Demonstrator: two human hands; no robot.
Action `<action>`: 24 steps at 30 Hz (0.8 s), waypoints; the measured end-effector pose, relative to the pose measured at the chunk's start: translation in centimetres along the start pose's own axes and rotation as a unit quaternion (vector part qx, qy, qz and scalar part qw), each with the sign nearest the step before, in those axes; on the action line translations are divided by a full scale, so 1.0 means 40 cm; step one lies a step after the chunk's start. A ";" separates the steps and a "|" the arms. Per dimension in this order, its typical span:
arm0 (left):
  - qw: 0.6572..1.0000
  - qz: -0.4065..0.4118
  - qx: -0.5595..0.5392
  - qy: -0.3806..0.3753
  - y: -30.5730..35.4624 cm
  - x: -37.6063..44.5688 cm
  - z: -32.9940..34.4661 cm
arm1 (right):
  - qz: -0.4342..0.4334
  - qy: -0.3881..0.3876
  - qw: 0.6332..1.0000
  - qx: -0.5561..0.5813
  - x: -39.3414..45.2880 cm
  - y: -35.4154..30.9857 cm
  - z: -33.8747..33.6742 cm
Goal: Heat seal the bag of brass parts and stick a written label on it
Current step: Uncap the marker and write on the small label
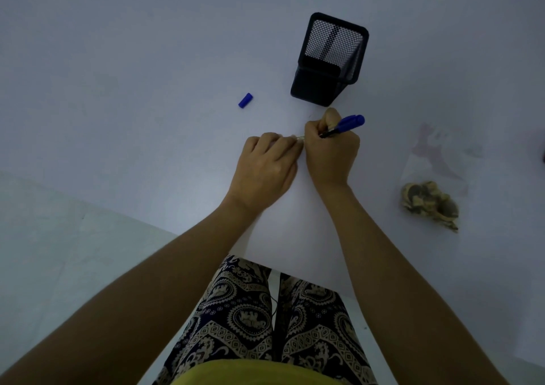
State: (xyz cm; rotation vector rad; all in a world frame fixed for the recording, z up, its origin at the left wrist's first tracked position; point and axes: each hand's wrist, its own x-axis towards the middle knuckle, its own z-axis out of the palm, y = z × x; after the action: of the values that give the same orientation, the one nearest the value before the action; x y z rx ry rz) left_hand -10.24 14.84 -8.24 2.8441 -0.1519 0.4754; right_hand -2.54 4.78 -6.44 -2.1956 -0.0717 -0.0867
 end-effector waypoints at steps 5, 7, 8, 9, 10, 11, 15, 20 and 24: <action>1.000 0.001 0.000 0.001 0.002 -0.002 0.002 | 0.012 0.004 1.000 0.010 -0.004 0.003 0.000; 1.000 0.002 -0.001 0.002 0.001 -0.001 0.003 | 0.010 0.006 1.000 0.004 -0.003 0.002 0.000; 1.000 0.002 -0.001 0.003 0.000 0.000 0.003 | 0.009 0.007 1.000 0.002 -0.002 0.001 -0.001; 1.000 0.002 0.000 0.004 0.000 0.002 0.002 | 0.011 0.010 1.000 0.004 -0.001 0.001 -0.002; 1.000 0.002 0.001 0.005 0.000 0.003 0.002 | 0.012 0.014 1.000 0.007 0.001 0.000 -0.002; 1.000 0.002 0.000 0.007 0.001 0.003 0.001 | 0.012 0.017 1.000 0.009 0.001 0.001 -0.003; 1.000 0.001 0.001 0.012 0.003 0.005 -0.002 | 0.014 0.023 1.000 0.007 0.000 0.004 -0.004; 1.000 0.002 0.000 0.009 0.001 0.002 -0.006 | -0.013 0.013 1.000 0.015 -0.006 0.006 -0.006; 1.000 0.000 0.003 0.002 0.000 0.001 -0.006 | -0.021 -0.004 1.000 0.019 -0.005 0.006 -0.007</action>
State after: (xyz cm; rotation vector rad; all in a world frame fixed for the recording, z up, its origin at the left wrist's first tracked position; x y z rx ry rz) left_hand -10.28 14.89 -7.98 2.8491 -0.1485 0.4825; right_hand -2.74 4.41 -6.50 -2.1577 -0.1238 -0.0999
